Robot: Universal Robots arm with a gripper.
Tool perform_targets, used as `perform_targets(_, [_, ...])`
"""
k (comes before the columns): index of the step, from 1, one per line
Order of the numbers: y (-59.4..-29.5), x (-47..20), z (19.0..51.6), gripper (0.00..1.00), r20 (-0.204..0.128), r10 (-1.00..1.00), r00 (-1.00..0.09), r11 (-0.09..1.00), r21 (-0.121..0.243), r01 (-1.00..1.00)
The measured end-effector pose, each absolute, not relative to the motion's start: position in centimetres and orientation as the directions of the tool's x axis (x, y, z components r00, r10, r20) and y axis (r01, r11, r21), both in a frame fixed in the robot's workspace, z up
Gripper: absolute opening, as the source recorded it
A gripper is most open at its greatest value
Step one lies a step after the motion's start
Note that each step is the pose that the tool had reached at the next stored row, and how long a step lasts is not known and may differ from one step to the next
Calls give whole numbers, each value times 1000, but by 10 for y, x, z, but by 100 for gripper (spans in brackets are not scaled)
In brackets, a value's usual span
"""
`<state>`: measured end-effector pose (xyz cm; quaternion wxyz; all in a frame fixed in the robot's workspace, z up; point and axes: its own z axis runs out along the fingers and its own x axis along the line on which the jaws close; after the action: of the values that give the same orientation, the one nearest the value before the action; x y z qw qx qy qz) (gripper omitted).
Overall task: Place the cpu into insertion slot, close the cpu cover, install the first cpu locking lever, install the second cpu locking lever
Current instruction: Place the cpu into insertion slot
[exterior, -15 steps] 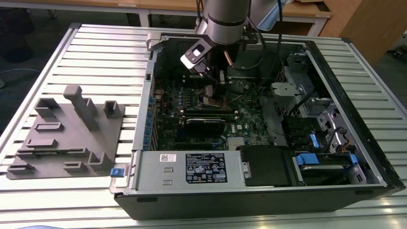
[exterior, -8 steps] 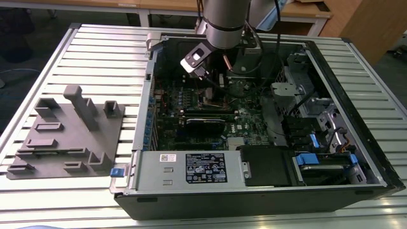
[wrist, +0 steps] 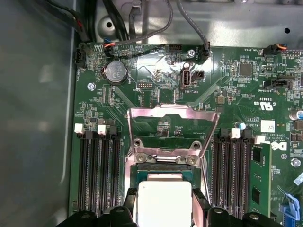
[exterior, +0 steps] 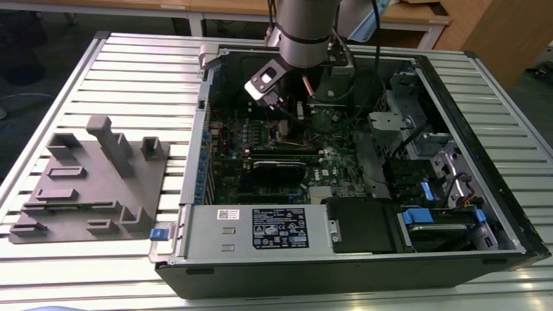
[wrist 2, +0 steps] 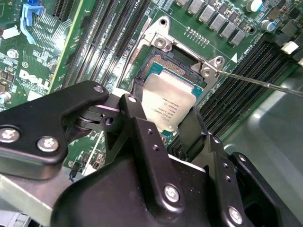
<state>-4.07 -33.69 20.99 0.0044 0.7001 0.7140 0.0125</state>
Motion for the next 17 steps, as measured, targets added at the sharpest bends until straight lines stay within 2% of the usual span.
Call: perform_targets(17, [-337, -42, 198, 54, 11, 1000, -11, 11, 24, 1000])
